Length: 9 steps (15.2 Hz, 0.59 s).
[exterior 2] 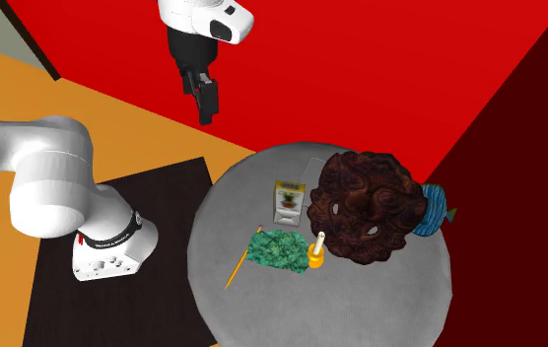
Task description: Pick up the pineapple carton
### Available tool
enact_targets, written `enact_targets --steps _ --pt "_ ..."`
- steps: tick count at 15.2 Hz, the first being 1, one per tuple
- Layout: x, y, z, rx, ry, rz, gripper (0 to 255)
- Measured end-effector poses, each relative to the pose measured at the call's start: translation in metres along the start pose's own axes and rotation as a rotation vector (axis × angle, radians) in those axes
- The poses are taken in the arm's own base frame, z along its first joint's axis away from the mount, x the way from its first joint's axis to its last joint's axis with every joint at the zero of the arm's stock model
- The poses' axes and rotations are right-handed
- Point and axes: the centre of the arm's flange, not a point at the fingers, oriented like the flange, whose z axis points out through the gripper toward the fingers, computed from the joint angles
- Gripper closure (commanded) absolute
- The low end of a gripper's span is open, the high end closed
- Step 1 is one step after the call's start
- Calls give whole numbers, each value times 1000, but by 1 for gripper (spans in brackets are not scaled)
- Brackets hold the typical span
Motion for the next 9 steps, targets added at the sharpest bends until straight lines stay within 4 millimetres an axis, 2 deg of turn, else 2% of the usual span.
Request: enact_targets --steps 3,9 --pt "7 8 11 -4 9 20 0" --pt "42 42 58 -24 61 112 0"
